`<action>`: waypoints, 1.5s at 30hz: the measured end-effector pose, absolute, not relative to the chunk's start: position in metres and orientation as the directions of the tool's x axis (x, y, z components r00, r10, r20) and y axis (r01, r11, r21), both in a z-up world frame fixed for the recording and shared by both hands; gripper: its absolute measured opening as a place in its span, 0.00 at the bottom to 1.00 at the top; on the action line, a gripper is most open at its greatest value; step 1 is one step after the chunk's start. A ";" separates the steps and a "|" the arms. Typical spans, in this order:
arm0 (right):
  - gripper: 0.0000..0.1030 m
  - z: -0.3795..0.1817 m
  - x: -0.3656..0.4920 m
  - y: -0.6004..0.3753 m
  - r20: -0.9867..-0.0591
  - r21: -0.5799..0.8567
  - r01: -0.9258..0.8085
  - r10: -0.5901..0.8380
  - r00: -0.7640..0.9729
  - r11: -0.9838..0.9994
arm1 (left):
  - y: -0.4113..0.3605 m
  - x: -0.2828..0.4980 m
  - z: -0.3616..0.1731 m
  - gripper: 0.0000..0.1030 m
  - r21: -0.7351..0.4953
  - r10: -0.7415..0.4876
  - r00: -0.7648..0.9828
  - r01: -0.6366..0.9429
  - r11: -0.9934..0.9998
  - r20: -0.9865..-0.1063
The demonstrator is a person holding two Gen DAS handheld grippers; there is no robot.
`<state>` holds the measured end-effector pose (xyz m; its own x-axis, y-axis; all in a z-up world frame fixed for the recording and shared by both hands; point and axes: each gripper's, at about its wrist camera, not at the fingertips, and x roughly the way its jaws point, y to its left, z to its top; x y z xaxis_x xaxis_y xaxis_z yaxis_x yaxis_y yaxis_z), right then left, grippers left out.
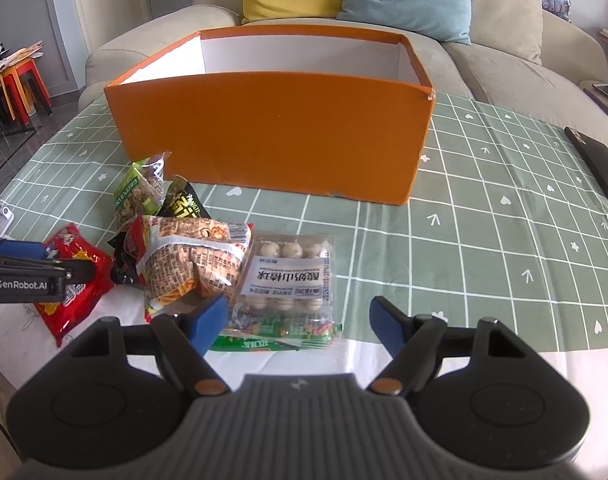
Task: Organize snacks
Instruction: 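Grasp the red chip bag with left tool while right tool grasps clear quail-egg pack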
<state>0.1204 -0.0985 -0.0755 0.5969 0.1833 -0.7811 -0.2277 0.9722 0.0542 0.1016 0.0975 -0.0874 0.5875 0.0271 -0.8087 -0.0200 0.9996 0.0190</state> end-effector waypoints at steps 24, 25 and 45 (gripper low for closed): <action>0.74 -0.070 0.116 -0.101 -0.766 0.057 -0.230 0.191 0.614 0.972 | 0.141 0.079 -0.096 0.76 -0.249 0.017 0.490 -0.473 0.845 -0.872; 0.74 -0.071 0.116 -0.101 -0.767 0.056 -0.229 0.188 0.614 0.972 | 0.139 0.081 -0.096 0.72 -0.245 0.017 0.496 -0.458 0.855 -0.868; 0.65 -0.093 0.136 -0.099 -0.792 0.176 -0.200 0.259 0.553 0.964 | 0.133 0.093 -0.082 0.60 -0.360 -0.102 0.642 -0.284 0.889 -0.760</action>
